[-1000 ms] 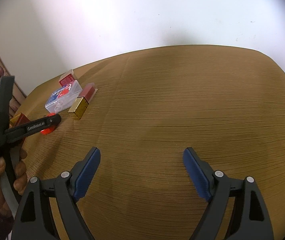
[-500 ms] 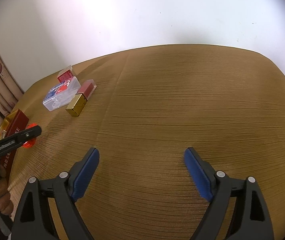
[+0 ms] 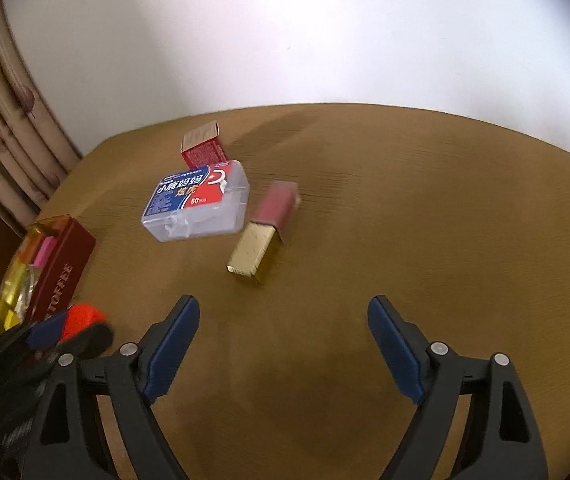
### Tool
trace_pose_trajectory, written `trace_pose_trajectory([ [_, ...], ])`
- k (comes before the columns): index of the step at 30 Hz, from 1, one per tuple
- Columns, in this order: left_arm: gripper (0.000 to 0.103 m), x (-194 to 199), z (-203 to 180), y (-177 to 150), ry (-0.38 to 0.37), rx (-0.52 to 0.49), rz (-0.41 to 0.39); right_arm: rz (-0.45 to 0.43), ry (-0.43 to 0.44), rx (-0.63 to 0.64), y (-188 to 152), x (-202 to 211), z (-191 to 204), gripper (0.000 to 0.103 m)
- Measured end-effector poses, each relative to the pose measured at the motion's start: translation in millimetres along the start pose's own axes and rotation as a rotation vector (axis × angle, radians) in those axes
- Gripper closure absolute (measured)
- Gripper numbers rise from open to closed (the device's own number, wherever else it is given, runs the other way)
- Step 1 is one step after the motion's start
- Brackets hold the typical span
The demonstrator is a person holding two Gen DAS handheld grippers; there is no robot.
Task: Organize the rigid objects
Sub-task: 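Carry the red case over the tin tray with the left tool while the right tool grasps the gold-and-pink tube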
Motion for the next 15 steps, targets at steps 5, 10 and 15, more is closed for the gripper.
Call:
trace_pose_trajectory([
  [5, 0.055, 6.0, 7.1, 3.6, -0.021, 0.017, -0.014, 0.014, -0.016, 0.0, 11.6, -18.4, 5.3, 0.025],
  [10, 0.055, 2.8, 12.5, 4.3, -0.031, 0.032, -0.011, 0.03, -0.043, 0.006, 14.7, -31.2, 6.1, 0.025],
  [15, 0.055, -3.5, 16.8, 2.6, -0.033, 0.042, -0.001, 0.028, -0.062, 0.003, 18.1, -38.5, 5.7, 0.03],
])
Point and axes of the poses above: each gripper's, at about its wrist camera, not at the fingertips, and x roughly against the way its jaws point, z to its left, y to its top, the point moved 7 cm from there along -x, roughly the way its jaws point, and after that the axes turned 2 degrees about -z, right-handed, at the moved point
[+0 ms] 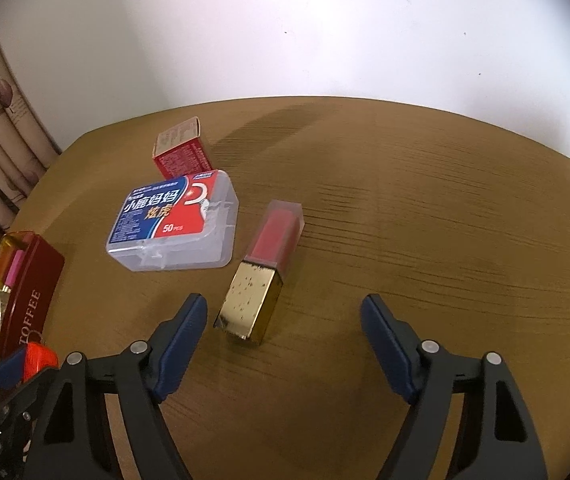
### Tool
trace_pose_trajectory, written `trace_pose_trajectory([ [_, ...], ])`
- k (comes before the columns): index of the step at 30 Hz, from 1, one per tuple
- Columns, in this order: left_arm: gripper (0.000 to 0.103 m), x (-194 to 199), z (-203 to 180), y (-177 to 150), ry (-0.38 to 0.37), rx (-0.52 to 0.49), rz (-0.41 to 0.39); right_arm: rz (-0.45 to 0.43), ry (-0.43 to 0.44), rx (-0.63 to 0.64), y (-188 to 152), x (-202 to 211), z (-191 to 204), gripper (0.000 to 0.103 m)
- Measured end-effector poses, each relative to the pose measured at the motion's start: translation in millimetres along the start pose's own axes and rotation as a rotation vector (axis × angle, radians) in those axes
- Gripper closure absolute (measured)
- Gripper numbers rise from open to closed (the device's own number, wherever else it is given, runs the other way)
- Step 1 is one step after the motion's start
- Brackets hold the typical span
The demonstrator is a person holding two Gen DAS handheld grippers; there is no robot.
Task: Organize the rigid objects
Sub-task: 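Carry the red case over the tin tray with the left tool while the right tool grasps the gold-and-pink tube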
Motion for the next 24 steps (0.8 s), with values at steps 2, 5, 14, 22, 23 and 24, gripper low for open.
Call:
trace_pose_trajectory([
  [2, 0.055, -3.2, 0.9, -1.0, 0.003, 0.001, 0.005, 0.0, -0.016, 0.005, 1.0, -2.6, 0.5, 0.033],
  [5, 0.055, -5.3, 1.3, -1.9, 0.005, -0.004, 0.006, -0.002, -0.025, 0.014, 4.0, -4.6, 2.6, 0.043],
  [14, 0.055, -5.2, -2.2, -4.4, -0.004, -0.013, 0.014, 0.016, -0.077, 0.054, 5.3, -7.6, 5.5, 0.084],
  [22, 0.055, 14.3, -6.8, -4.2, -0.021, -0.023, -0.004, 0.019, 0.027, -0.057, -16.9, 17.4, -18.7, 0.084],
  [23, 0.055, 19.5, -5.9, -3.5, -0.028, -0.021, -0.008, 0.019, 0.035, -0.067, -22.0, 21.3, -20.1, 0.084],
  [24, 0.055, 24.9, -4.4, -2.9, -0.032, -0.018, -0.013, 0.017, 0.041, -0.074, -28.9, 26.6, -22.2, 0.084],
])
Point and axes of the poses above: each gripper's, at about its wrist camera, not at the fingertips, and x roughly against the way its jaws point, z to its left, y to its top, the point moved 7 cm from there along -x, roughly the way its jaws point, and after that the axes turned 2 degrees about -z, right-handed, at the moved point
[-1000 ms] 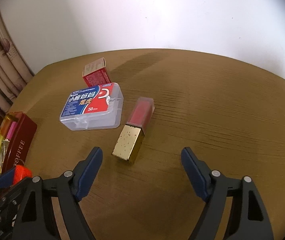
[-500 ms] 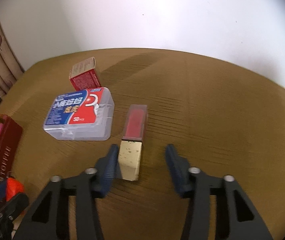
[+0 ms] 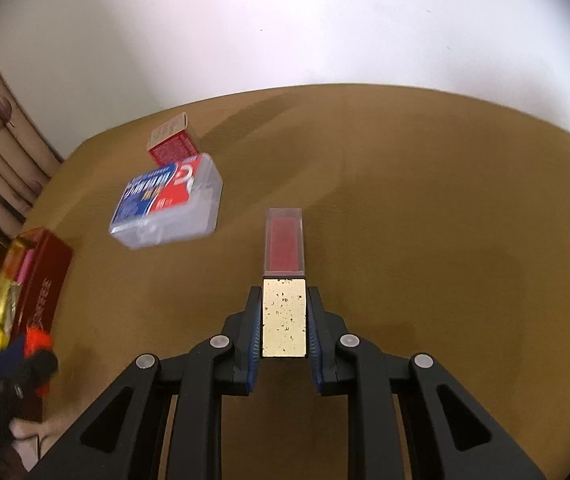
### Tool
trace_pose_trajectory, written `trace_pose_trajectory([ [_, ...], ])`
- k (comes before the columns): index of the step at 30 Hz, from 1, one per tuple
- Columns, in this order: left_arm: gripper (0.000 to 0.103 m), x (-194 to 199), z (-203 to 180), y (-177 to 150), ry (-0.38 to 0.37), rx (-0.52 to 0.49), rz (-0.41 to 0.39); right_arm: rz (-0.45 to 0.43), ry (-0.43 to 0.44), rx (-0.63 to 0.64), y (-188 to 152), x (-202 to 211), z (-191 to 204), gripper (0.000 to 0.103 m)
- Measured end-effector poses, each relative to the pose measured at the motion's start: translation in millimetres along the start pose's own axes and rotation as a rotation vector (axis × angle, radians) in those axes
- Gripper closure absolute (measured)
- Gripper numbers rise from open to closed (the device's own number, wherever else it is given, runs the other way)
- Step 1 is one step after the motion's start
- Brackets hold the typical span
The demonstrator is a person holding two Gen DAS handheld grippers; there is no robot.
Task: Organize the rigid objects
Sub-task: 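Carry the red case over the tin tray with the left tool while the right tool grasps the gold-and-pink tube, then lower the red case into the tray and open the left tool while the right tool drops the tube in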
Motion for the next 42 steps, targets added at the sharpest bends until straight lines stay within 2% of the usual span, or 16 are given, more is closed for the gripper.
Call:
trace_pose_trajectory([
  [5, 0.055, 35.7, 17.5, 3.1, 0.001, 0.008, -0.032, -0.008, 0.033, -0.02, -25.5, 26.0, 0.2, 0.084],
  [7, 0.055, 53.9, 35.3, 2.9, 0.019, 0.018, -0.043, -0.016, 0.05, -0.026, -32.9, 35.2, 4.6, 0.084],
  [13, 0.055, 91.6, 109.8, -4.9, 0.143, 0.073, -0.054, -0.036, 0.091, -0.015, -38.4, 62.2, 32.2, 0.084],
  [16, 0.055, 92.5, 144.9, -12.1, 0.202, 0.093, -0.027, -0.042, 0.111, -0.006, -40.6, 67.9, 49.4, 0.084],
  [20, 0.055, 81.8, 177.1, -23.9, 0.222, 0.135, 0.015, -0.043, 0.14, 0.015, -37.9, 72.2, 72.4, 0.084],
  [26, 0.055, 69.8, 187.5, -31.4, 0.241, 0.109, 0.015, -0.047, 0.184, 0.083, -32.0, 85.1, 116.4, 0.084],
  [29, 0.055, 67.1, 184.2, -32.9, 0.269, 0.062, 0.0, -0.051, 0.213, 0.115, -25.6, 88.9, 140.6, 0.084],
  [32, 0.054, 69.6, 184.9, -34.4, 0.275, 0.043, 0.002, -0.045, 0.268, 0.151, -16.1, 90.0, 175.7, 0.084],
  [38, 0.054, 89.5, 188.7, -30.0, 0.216, 0.107, -0.025, -0.011, 0.377, 0.243, 6.6, 74.4, 261.3, 0.084],
  [42, 0.054, 111.5, 195.0, -27.8, 0.24, 0.145, -0.052, 0.048, 0.416, 0.283, 6.9, 47.6, 305.3, 0.084],
])
Point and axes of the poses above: each gripper's, at about its wrist camera, not at the fingertips, and x roughly against the way its jaws point, z to its left, y to its top, the point moved 7 cm from there along -x, roughly the way its jaws point, and after that the axes turned 2 degrees about -z, right-handed, at the moved point
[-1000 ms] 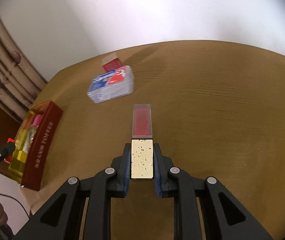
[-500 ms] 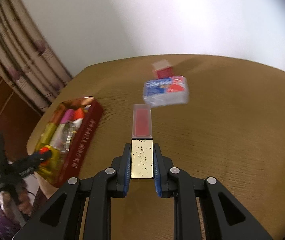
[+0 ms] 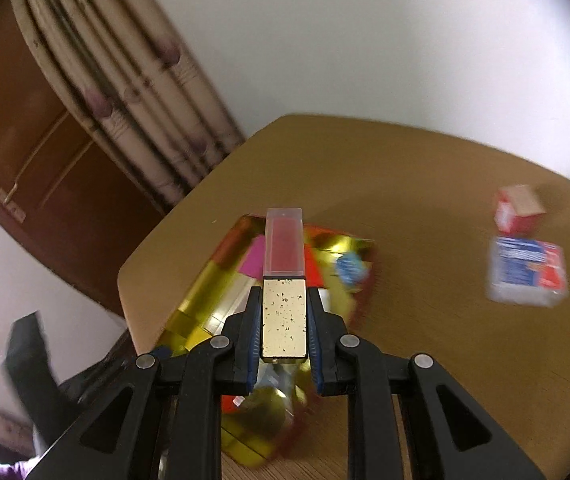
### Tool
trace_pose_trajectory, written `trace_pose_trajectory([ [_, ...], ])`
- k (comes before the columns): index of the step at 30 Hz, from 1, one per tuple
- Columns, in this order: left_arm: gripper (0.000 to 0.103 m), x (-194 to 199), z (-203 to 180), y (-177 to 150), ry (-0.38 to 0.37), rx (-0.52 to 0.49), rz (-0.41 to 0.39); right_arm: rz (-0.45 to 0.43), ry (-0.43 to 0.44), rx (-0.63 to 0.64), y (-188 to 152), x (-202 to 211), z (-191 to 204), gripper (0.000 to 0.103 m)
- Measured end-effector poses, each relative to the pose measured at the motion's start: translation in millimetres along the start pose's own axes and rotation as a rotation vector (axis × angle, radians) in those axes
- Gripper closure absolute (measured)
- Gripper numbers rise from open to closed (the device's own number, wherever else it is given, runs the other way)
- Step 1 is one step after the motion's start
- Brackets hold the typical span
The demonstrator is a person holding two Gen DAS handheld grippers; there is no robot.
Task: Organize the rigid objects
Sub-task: 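Lower the red case into the tray and open the left tool while the right tool drops the tube in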
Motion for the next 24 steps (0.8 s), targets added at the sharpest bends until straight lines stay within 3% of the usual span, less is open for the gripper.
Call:
trace_pose_trajectory([
  [4, 0.054, 11.6, 18.5, -5.5, 0.034, 0.055, -0.01, 0.07, 0.012, 0.013, 6.3, -49.4, 12.1, 0.084],
  [12, 0.053, 8.5, 32.2, -5.7, -0.003, 0.101, 0.005, 0.138, -0.021, -0.002, 5.4, -113.3, 14.9, 0.084],
  [20, 0.054, 7.8, 43.4, -3.0, -0.035, 0.14, 0.003, 0.137, -0.044, 0.012, 6.9, -131.0, 19.9, 0.081],
  [24, 0.053, 5.5, 42.5, -2.2, -0.033, 0.138, 0.006, 0.05, -0.03, -0.006, 13.5, -107.7, 15.1, 0.081],
])
Point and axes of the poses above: each gripper's, at about its wrist camera, not at the fingertips, and x roughly against the way its jaws point, z to its left, y to its top, the point moved 7 cm from there along -x, roughly the way its jaws point, and after that the axes turned 2 degrees about -z, right-handed, at the moved point
